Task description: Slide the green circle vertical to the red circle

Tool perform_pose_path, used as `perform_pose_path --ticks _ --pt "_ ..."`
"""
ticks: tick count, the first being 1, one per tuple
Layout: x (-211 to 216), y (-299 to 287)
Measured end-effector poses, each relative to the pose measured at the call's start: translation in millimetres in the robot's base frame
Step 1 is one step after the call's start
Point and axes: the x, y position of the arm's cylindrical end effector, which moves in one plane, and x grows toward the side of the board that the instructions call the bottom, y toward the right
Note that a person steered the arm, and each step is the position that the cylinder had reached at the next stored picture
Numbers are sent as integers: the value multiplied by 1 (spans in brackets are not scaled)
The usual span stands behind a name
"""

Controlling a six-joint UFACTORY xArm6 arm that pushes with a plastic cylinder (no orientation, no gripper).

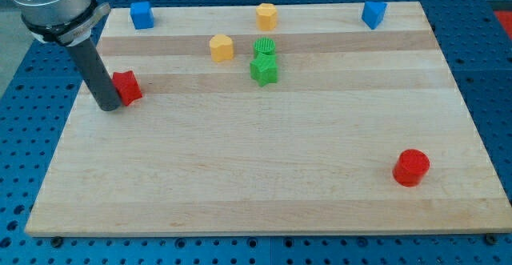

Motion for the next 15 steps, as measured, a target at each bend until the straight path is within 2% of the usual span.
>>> perform_pose_path --ticks 1,2,3,6,8,9,10,12,13,15 --pt "0 0" --pt "18 7" --pt "59 49" --pt "147 274" --pt "151 375" --pt "151 381" --pt "132 350" --pt "36 238" --pt "2 198" --pt "-74 172"
